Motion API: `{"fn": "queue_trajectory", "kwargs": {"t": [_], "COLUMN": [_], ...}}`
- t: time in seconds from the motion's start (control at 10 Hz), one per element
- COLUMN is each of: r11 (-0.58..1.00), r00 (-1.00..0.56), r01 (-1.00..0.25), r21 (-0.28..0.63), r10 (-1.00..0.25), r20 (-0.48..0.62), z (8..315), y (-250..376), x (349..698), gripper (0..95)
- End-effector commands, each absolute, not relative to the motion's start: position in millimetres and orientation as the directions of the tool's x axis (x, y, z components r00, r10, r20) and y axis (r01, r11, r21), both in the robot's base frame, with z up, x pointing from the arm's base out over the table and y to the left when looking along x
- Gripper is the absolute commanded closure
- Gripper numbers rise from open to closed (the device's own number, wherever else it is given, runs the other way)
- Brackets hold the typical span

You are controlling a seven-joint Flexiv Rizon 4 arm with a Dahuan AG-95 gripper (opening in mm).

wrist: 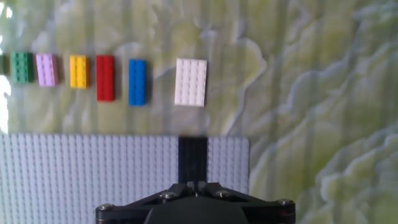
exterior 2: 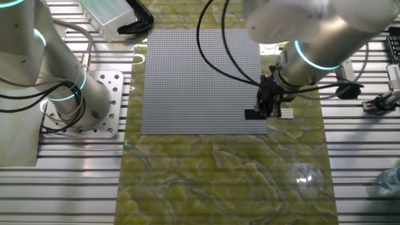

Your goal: Build with small Lego blocks

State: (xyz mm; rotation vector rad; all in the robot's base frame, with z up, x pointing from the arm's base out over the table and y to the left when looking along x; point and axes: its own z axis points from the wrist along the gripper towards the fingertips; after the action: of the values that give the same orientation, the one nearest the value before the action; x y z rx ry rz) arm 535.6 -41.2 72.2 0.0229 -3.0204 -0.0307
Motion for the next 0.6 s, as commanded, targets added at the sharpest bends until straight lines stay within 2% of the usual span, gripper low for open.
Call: {"fn": "queue_trajectory", "kwargs": {"t": [0.1, 0.6], "r11": [1.0, 0.999], "r00": [-0.999, -0.999], "r01": [0.027, 0.048], "r21": [0.01, 0.006], "r10": [0.026, 0.047], "r20": [0.046, 0.02], "z": [70.1, 60.0], "y": [-44.0, -35.3], "x": [556.7, 592.7], "gripper": [76.0, 76.0]}}
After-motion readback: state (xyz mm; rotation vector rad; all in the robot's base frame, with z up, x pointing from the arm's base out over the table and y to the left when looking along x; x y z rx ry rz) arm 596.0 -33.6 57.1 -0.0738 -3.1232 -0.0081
